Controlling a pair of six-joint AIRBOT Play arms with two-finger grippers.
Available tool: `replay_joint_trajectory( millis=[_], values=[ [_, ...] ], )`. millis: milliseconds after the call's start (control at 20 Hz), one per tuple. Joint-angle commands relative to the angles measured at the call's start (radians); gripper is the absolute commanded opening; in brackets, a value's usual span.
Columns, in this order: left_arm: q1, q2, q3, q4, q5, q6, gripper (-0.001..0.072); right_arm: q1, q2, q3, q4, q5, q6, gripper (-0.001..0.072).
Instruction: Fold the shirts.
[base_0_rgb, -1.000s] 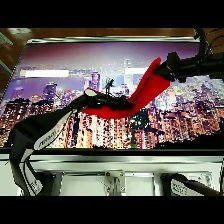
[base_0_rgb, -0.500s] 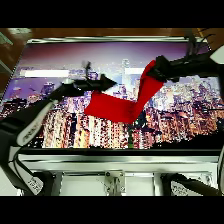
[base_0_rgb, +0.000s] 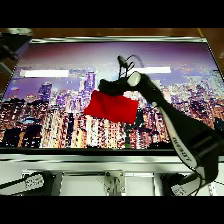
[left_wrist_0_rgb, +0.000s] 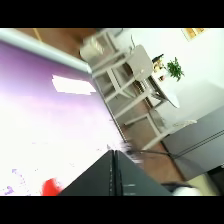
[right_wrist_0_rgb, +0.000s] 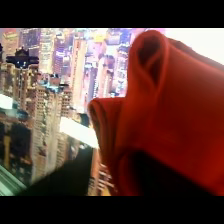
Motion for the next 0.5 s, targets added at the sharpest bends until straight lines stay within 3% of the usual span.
replay_joint_trajectory(
  millis=[0,150,250,450],
  values=[
    [0.132,0.166,0.000,0.005,-0.185,-0.007,0.0044,0.086,-0.144,0.000,0.211,-0.247,0.038,0.0645],
    [0.131,0.230,0.000,0.006,-0.194,-0.006,0.0044,0.057,-0.123,0.001,0.231,-0.238,0.017,0.0643],
    [0.132,0.237,0.000,0.006,-0.194,-0.006,0.0044,0.001,-0.066,0.001,0.177,-0.063,-0.052,0.0642],
    [0.132,0.223,0.000,0.116,-0.194,-0.008,0.0044,-0.149,0.072,0.000,-0.308,0.446,-0.028,0.0643]
  ],
)
